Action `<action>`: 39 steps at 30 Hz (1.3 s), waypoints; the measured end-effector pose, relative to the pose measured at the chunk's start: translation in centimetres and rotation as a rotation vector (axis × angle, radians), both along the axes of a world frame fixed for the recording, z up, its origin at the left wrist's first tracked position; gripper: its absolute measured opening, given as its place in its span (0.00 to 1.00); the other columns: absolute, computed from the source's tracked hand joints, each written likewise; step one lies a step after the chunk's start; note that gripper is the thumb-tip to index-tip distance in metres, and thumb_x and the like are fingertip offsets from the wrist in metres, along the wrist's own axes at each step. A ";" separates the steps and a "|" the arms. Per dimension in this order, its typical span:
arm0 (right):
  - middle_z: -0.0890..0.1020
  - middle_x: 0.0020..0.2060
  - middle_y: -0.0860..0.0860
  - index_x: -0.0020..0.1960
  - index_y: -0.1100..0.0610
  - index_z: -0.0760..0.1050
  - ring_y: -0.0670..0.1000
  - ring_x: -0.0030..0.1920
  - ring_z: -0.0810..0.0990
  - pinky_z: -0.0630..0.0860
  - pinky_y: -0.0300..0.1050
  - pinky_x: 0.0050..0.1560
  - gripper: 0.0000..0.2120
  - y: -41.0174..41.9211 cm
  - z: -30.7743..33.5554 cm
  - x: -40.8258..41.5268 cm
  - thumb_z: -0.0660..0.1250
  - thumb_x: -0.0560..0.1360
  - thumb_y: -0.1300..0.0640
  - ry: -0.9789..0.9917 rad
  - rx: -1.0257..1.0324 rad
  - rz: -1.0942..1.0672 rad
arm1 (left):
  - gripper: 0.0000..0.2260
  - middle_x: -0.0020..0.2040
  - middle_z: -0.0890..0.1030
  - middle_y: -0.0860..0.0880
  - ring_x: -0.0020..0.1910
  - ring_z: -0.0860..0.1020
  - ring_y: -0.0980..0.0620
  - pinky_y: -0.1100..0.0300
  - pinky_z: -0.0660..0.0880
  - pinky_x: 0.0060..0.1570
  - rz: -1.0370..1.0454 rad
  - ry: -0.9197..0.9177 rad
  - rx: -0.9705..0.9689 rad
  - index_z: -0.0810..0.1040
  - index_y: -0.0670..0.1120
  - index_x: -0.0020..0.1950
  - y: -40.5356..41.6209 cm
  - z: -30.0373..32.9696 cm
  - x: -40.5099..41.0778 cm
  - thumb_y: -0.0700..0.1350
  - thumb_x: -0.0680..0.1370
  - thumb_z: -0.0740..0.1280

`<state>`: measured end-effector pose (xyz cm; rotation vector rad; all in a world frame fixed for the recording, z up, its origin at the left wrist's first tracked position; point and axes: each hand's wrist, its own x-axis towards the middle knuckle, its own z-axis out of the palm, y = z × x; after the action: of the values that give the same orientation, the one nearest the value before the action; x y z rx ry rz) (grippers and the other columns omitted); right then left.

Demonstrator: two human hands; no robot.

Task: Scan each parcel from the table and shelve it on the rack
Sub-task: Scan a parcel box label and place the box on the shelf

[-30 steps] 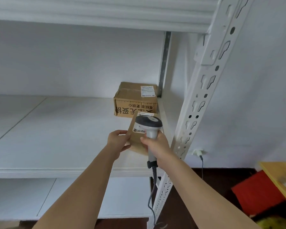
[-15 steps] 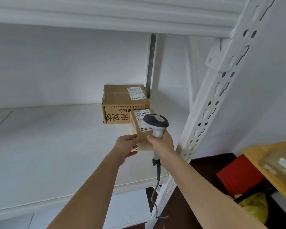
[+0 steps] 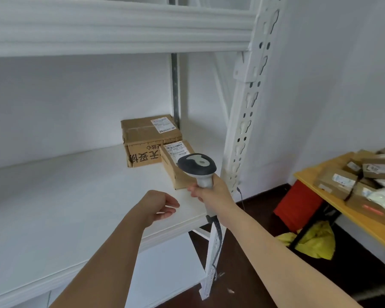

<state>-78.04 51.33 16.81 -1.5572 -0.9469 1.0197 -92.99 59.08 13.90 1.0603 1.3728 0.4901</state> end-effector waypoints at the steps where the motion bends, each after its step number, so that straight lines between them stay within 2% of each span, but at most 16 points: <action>1: 0.84 0.43 0.50 0.54 0.54 0.75 0.47 0.43 0.82 0.80 0.44 0.53 0.13 -1.2 0.1 0.4 0.73 0.72 0.63 0.013 -0.001 0.003 | 0.13 0.37 0.81 0.42 0.38 0.79 0.49 0.61 0.78 0.34 -0.042 0.006 0.000 0.78 0.37 0.36 -0.8 0.3 0.4 0.31 0.77 0.58; 3: 0.85 0.38 0.50 0.50 0.57 0.77 0.45 0.38 0.83 0.81 0.41 0.50 0.11 -2.9 0.4 1.2 0.74 0.71 0.67 0.051 -0.001 0.046 | 0.14 0.30 0.74 0.43 0.32 0.75 0.49 0.61 0.74 0.31 -0.106 -0.011 0.001 0.71 0.39 0.30 -1.7 0.7 0.9 0.29 0.73 0.54; 6: 0.85 0.35 0.50 0.45 0.59 0.80 0.45 0.36 0.83 0.80 0.36 0.42 0.09 -6.9 0.9 3.5 0.71 0.72 0.71 0.070 0.026 0.058 | 0.17 0.29 0.67 0.44 0.29 0.69 0.49 0.62 0.72 0.29 -0.274 -0.068 -0.018 0.65 0.41 0.26 -4.4 1.6 3.3 0.29 0.73 0.50; 9: 0.84 0.34 0.52 0.45 0.64 0.80 0.44 0.33 0.82 0.78 0.36 0.38 0.06 -9.9 1.4 5.9 0.71 0.71 0.73 0.088 0.080 -0.008 | 0.21 0.28 0.74 0.44 0.30 0.75 0.50 0.62 0.75 0.32 -0.450 -0.118 -0.079 0.69 0.40 0.22 -6.8 2.3 6.0 0.26 0.71 0.49; 11: 0.82 0.36 0.56 0.43 0.66 0.80 0.46 0.32 0.79 0.76 0.38 0.36 0.04 -12.1 2.0 8.5 0.71 0.71 0.73 0.096 0.136 -0.095 | 0.20 0.36 0.81 0.41 0.39 0.81 0.47 0.59 0.78 0.42 -0.553 -0.117 -0.099 0.77 0.38 0.26 -8.4 2.9 9.0 0.25 0.71 0.53; 13: 0.82 0.35 0.56 0.41 0.65 0.80 0.47 0.30 0.77 0.75 0.39 0.34 0.05 -14.1 2.2 11.2 0.70 0.71 0.73 0.125 0.176 -0.177 | 0.19 0.42 0.84 0.41 0.46 0.82 0.46 0.56 0.79 0.50 -0.601 -0.101 -0.098 0.82 0.38 0.31 -9.6 3.2 12.1 0.26 0.72 0.54; 16: 0.82 0.31 0.51 0.45 0.64 0.79 0.46 0.30 0.77 0.76 0.39 0.34 0.05 -18.0 2.1 15.7 0.69 0.73 0.73 0.148 0.171 -0.315 | 0.16 0.44 0.85 0.43 0.47 0.82 0.48 0.55 0.78 0.56 -0.618 -0.084 -0.079 0.84 0.38 0.40 -12.0 3.1 18.2 0.29 0.76 0.58; 19: 0.82 0.36 0.57 0.49 0.67 0.80 0.44 0.29 0.77 0.76 0.37 0.32 0.06 -23.0 1.9 21.5 0.70 0.72 0.72 0.147 0.128 -0.441 | 0.17 0.48 0.85 0.45 0.45 0.81 0.50 0.59 0.79 0.48 -0.524 -0.074 -0.040 0.83 0.40 0.48 -14.6 1.8 26.0 0.29 0.74 0.55; 21: 0.82 0.38 0.58 0.48 0.67 0.79 0.44 0.27 0.75 0.74 0.37 0.31 0.05 -27.0 1.9 26.0 0.70 0.72 0.72 0.137 0.111 -0.519 | 0.16 0.49 0.84 0.46 0.44 0.80 0.52 0.61 0.78 0.45 -0.479 -0.081 -0.041 0.82 0.42 0.48 -17.0 0.8 31.7 0.32 0.76 0.55; 24: 0.83 0.35 0.53 0.49 0.65 0.78 0.48 0.31 0.77 0.74 0.38 0.32 0.07 -33.3 2.0 32.3 0.71 0.73 0.70 0.149 0.107 -0.657 | 0.12 0.48 0.83 0.47 0.40 0.79 0.53 0.63 0.75 0.39 -0.471 -0.098 -0.086 0.81 0.44 0.47 -21.9 -0.2 39.9 0.37 0.80 0.58; 26: 0.84 0.33 0.51 0.49 0.61 0.76 0.50 0.34 0.78 0.75 0.39 0.33 0.08 -37.1 2.1 36.2 0.70 0.73 0.70 0.158 0.096 -0.749 | 0.11 0.48 0.83 0.47 0.41 0.79 0.52 0.61 0.76 0.40 -0.536 -0.106 -0.109 0.80 0.43 0.48 -25.4 -0.4 44.8 0.38 0.80 0.58; 29: 0.85 0.45 0.61 0.50 0.64 0.76 0.46 0.28 0.74 0.75 0.40 0.33 0.07 -41.7 1.7 41.2 0.70 0.73 0.69 0.120 0.043 -0.856 | 0.10 0.48 0.83 0.47 0.46 0.81 0.50 0.58 0.78 0.47 -0.650 -0.081 -0.106 0.81 0.43 0.49 -30.4 -0.5 50.8 0.37 0.81 0.59; 30: 0.84 0.46 0.62 0.51 0.63 0.76 0.47 0.28 0.74 0.75 0.41 0.34 0.08 -42.9 1.4 42.6 0.69 0.73 0.69 0.113 0.030 -0.889 | 0.11 0.48 0.83 0.47 0.46 0.80 0.51 0.59 0.78 0.46 -0.686 -0.068 -0.102 0.81 0.43 0.49 -31.7 -0.6 52.5 0.36 0.80 0.58; 33: 0.84 0.45 0.63 0.53 0.60 0.75 0.49 0.30 0.74 0.75 0.44 0.38 0.11 -45.7 0.0 46.5 0.71 0.73 0.68 0.137 -0.004 -0.993 | 0.13 0.49 0.83 0.47 0.44 0.79 0.51 0.60 0.77 0.40 -0.750 -0.030 -0.109 0.80 0.42 0.50 -34.4 -1.2 57.1 0.34 0.80 0.56; 36: 0.81 0.40 0.59 0.55 0.58 0.74 0.49 0.32 0.75 0.75 0.44 0.40 0.15 -47.3 -1.6 50.7 0.73 0.71 0.67 0.192 -0.008 -1.108 | 0.13 0.49 0.83 0.46 0.47 0.80 0.48 0.59 0.78 0.42 -0.777 0.016 -0.137 0.81 0.41 0.52 -35.4 -2.4 61.5 0.35 0.81 0.56; 39: 0.81 0.41 0.56 0.56 0.56 0.74 0.49 0.32 0.76 0.76 0.44 0.40 0.17 -48.0 -2.9 55.1 0.73 0.71 0.67 0.248 0.007 -1.246 | 0.13 0.49 0.83 0.46 0.45 0.80 0.49 0.60 0.78 0.40 -0.795 0.047 -0.157 0.80 0.41 0.53 -35.2 -3.7 66.2 0.36 0.81 0.56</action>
<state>-22.91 3.35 13.89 -1.5530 0.2596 0.2690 -26.79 23.90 10.20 1.3772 0.9022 -0.2260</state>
